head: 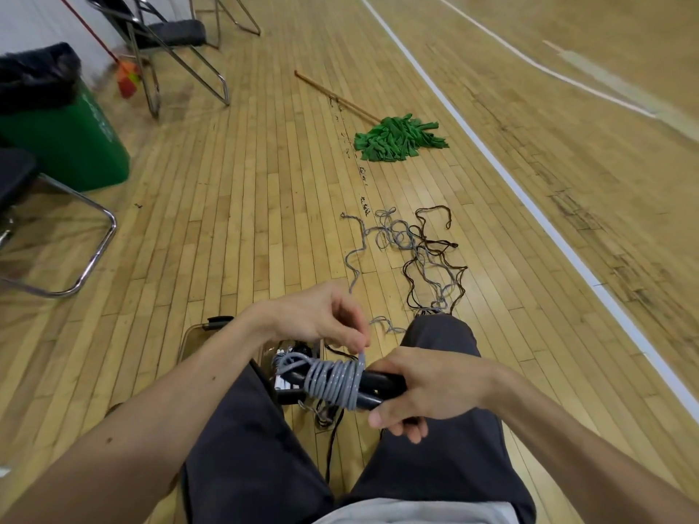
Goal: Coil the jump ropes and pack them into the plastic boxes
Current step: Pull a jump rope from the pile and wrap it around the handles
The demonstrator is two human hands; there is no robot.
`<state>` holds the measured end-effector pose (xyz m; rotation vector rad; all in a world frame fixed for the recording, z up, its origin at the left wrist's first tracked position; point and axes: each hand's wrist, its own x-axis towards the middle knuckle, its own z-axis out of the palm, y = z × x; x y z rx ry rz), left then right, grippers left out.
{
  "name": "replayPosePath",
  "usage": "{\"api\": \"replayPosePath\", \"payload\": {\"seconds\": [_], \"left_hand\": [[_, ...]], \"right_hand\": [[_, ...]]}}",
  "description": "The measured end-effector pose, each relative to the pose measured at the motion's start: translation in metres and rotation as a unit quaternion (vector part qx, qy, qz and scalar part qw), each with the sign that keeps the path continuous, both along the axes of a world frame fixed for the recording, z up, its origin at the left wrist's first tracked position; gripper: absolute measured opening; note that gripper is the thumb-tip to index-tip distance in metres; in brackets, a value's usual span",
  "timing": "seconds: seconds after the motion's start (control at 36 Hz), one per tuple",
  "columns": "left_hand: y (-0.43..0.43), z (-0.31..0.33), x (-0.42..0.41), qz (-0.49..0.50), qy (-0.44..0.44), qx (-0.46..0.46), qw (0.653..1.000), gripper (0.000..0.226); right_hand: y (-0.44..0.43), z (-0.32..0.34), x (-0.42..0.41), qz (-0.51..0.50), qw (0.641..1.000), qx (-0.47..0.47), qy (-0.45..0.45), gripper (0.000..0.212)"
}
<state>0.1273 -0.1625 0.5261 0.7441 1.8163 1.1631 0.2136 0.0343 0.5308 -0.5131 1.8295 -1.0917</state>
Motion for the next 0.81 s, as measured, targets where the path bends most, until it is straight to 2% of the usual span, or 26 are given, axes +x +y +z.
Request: {"api": "replayPosePath", "payload": {"seconds": [0.08, 0.17, 0.25, 0.31, 0.39, 0.44, 0.58, 0.69, 0.81], "left_hand": [[-0.009, -0.013, 0.007, 0.011, -0.06, 0.04, 0.997, 0.026], [-0.013, -0.025, 0.014, 0.043, -0.105, 0.058, 0.992, 0.034], [-0.018, -0.04, 0.021, 0.089, -0.121, 0.083, 0.985, 0.021], [-0.023, -0.049, 0.029, 0.138, -0.136, 0.067, 0.979, 0.01], [-0.02, -0.064, 0.04, 0.19, -0.224, 0.069, 0.953, 0.04], [-0.015, -0.066, 0.046, 0.226, -0.232, 0.065, 0.944, 0.041], [-0.009, -0.07, 0.051, 0.249, -0.258, 0.048, 0.932, 0.028], [-0.002, -0.07, 0.052, 0.27, -0.254, 0.032, 0.928, 0.026], [0.005, -0.074, 0.058, 0.248, -0.26, 0.022, 0.933, 0.04]], "right_hand": [[-0.001, 0.003, 0.001, 0.009, 1.0, -0.029, 0.002, 0.019], [-0.004, 0.0, 0.002, -0.009, 0.998, -0.058, -0.005, 0.015], [-0.007, -0.006, 0.001, -0.075, 0.992, -0.098, -0.012, 0.006], [-0.008, -0.011, -0.003, -0.111, 0.988, -0.104, 0.002, 0.006], [-0.011, -0.02, -0.007, -0.141, 0.986, -0.09, 0.016, 0.01], [-0.012, -0.025, -0.007, -0.155, 0.985, -0.075, 0.024, 0.014], [-0.009, -0.036, -0.01, -0.203, 0.977, -0.058, 0.028, 0.022], [-0.007, -0.04, -0.011, -0.214, 0.975, -0.052, 0.027, 0.021], [-0.004, -0.044, -0.013, -0.262, 0.963, -0.051, 0.045, 0.015]]}}
